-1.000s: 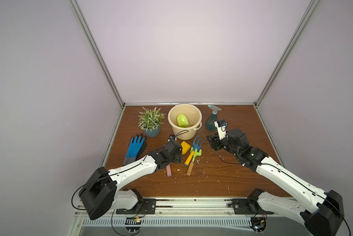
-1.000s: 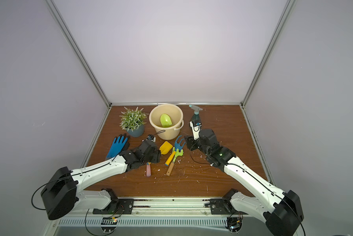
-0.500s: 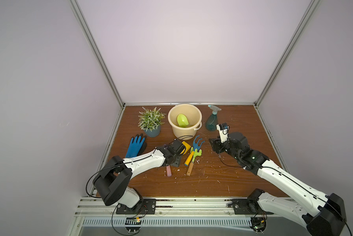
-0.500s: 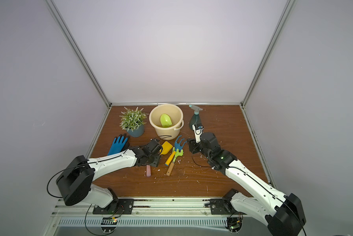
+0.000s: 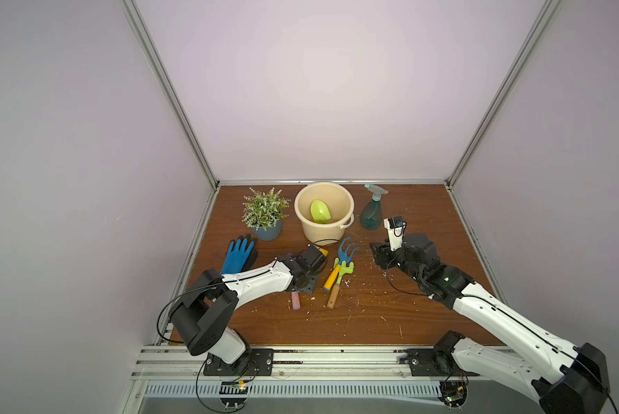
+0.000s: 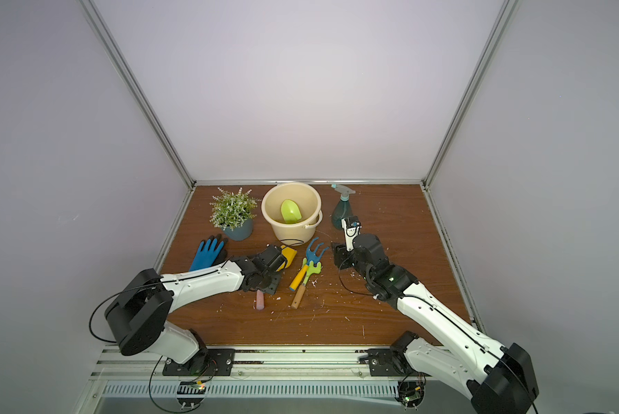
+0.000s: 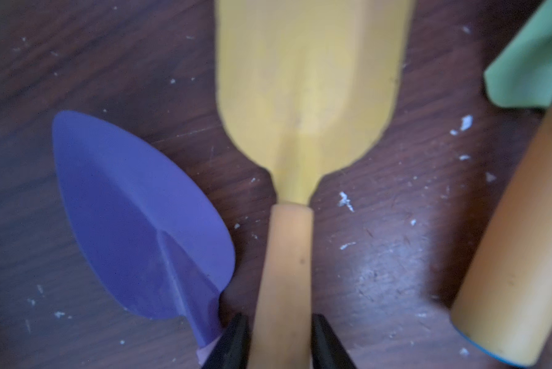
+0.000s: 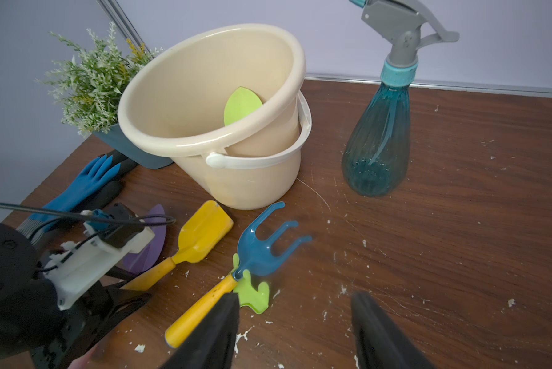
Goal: Organize the gardening tools
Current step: Pick up the gardening tool from the center of the board.
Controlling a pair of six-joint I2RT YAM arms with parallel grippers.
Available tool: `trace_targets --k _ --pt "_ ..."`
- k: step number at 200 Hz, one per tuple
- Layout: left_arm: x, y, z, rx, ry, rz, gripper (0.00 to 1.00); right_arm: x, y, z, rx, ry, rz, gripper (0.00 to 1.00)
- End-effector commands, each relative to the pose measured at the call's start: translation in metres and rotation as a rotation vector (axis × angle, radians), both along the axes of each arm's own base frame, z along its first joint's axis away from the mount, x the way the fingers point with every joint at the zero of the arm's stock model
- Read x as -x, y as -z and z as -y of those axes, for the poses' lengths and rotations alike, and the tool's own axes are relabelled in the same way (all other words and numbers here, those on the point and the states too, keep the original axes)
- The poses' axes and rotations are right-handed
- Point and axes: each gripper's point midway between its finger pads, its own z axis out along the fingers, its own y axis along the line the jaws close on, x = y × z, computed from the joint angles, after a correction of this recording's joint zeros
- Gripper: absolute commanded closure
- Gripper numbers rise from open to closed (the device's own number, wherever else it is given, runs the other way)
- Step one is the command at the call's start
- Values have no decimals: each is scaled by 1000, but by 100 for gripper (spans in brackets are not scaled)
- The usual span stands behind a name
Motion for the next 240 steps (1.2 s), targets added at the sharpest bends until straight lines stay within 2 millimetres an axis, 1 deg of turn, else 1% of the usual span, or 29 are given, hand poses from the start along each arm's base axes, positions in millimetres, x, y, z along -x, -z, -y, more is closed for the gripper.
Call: trace_targets --k 1,34,54,74,91,122,140,167,192,206,228,240 --pt "0 -5 5 5 26 4 73 -2 -2 9 -18 49 17 37" --pt "6 -19 14 52 50 16 84 -2 1 13 -13 67 18 37" --pt "13 -30 21 101 83 19 88 -3 4 13 -15 66 10 37" --pt "24 -44 34 173 131 15 91 -3 5 12 -27 60 0 37" --pt "32 -56 41 240 164 11 94 -4 5 11 -48 55 -5 34" --pt "52 -76 57 361 280 8 97 -6 0 4 -118 9 -24 32" --pt "61 -96 69 470 343 47 97 -5 -2 -1 -153 -27 -38 31" --pt "55 -124 75 575 342 156 98 -1 -13 -8 -198 -75 -24 31" --pt "45 -136 80 593 332 206 99 0 -22 -12 -220 -101 -3 31" --pt "33 -144 78 586 293 259 100 5 -30 -22 -259 -163 1 31" --pt "14 -173 78 621 242 386 99 13 -39 -40 -335 -261 -8 31" --pt "6 -183 79 628 215 435 99 16 -47 -51 -391 -314 -12 29"
